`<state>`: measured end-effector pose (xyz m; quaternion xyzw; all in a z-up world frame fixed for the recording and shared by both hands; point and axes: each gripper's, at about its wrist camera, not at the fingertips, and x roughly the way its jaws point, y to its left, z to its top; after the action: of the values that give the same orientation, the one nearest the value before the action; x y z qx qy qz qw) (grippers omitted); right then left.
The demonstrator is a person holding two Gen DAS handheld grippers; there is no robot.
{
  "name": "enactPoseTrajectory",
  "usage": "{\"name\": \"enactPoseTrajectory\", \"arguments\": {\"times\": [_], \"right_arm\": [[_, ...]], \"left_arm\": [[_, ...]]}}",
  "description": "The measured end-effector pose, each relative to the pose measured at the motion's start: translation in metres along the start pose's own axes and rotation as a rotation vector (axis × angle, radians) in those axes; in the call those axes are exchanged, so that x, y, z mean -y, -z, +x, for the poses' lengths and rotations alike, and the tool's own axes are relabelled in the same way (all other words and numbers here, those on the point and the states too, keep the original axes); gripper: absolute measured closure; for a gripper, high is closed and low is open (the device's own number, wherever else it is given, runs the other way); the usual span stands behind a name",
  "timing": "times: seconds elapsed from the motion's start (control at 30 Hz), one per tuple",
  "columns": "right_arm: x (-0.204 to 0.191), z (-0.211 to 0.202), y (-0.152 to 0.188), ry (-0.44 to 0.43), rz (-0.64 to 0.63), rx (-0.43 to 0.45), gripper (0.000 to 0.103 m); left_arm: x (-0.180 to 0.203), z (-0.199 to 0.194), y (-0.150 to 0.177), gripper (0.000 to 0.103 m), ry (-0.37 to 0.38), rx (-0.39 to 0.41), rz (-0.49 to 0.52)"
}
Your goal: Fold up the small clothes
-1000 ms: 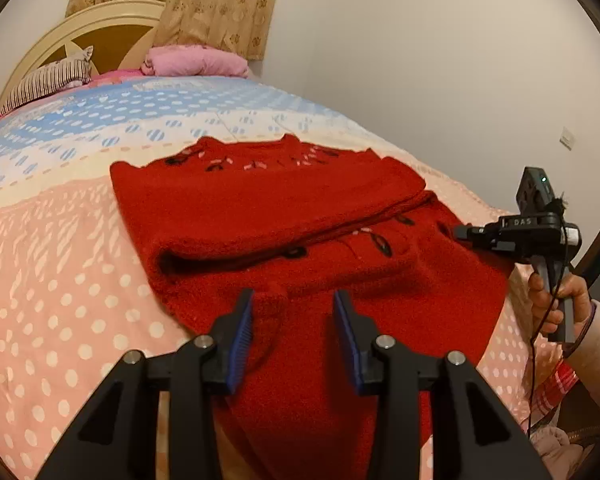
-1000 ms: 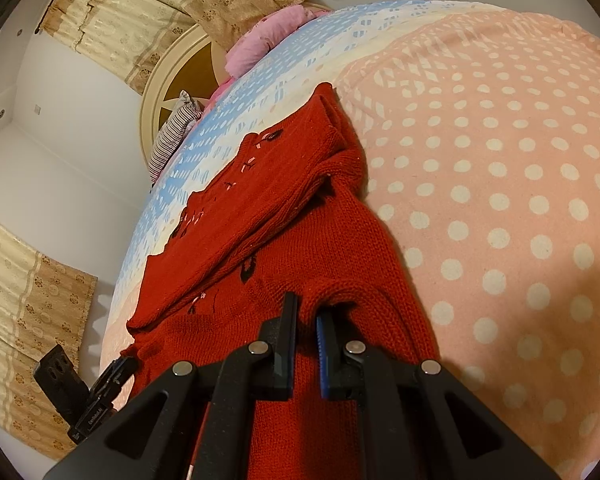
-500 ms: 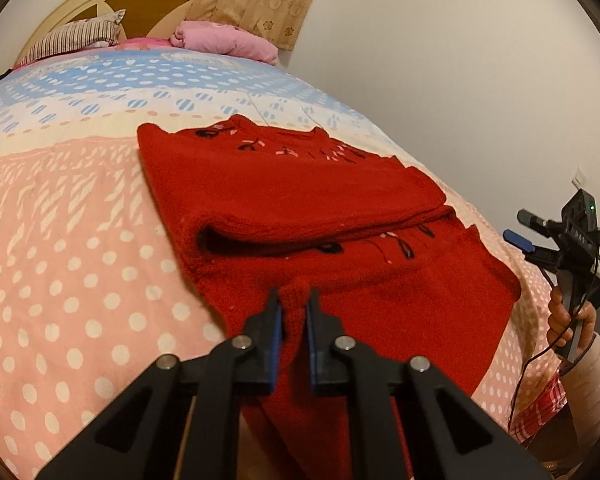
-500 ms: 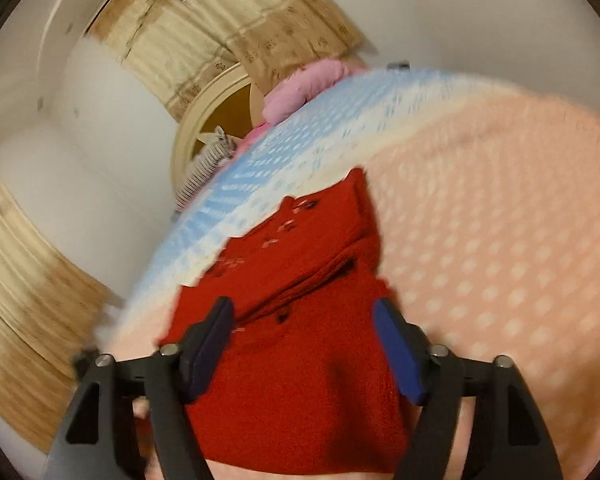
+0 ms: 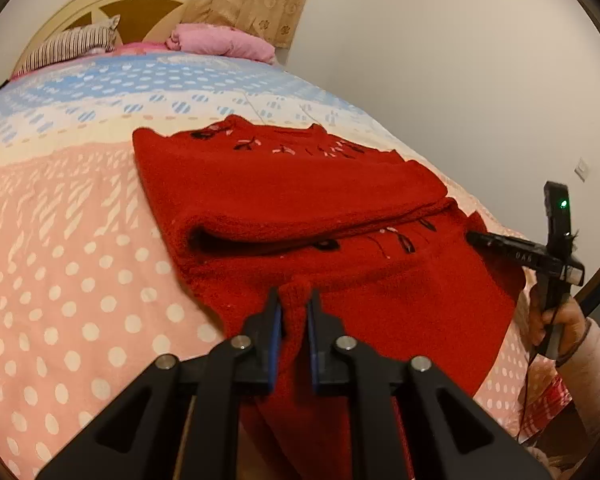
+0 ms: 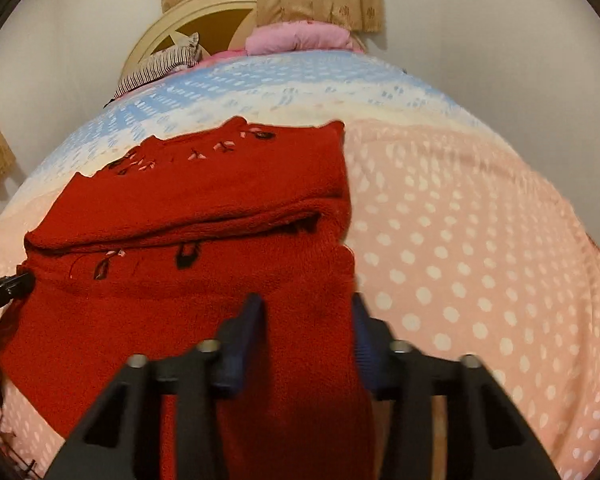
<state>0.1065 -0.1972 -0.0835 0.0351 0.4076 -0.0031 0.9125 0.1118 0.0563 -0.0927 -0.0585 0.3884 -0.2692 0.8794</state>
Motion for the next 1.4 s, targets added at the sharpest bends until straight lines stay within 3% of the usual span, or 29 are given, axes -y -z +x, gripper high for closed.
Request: {"name": "enactPoseTrajectory", "arguments": {"times": [0.2,0.37,0.57,1.03,1.4], "right_arm": [[-0.018,-0.033,0.005,0.103,-0.021,0.088,0.092],[-0.030,-0.074,-0.001,0.098,-0.040,0.183,0.093],[-0.045,-0.095,-0.028,0.075,-0.065,0.268,0.093],[-0.062,-0.053,-0.091,0.098,-0.131,0.276,0.093],[-0.061,0.030,-0.164,0.118,-0.136,0.252,0.093]], "left_arm": [[0.002,-0.018,0.002,0.095,0.020,0.064,-0.047],[0.005,-0.032,-0.009,0.095,0.025,0.099,-0.057],[-0.004,-0.039,-0.033,0.095,0.026,0.137,-0.108],[-0.042,-0.014,-0.089,0.095,-0.031,0.153,-0.195],[-0.093,0.030,-0.143,0.095,-0.112,0.176,-0.258]]}}
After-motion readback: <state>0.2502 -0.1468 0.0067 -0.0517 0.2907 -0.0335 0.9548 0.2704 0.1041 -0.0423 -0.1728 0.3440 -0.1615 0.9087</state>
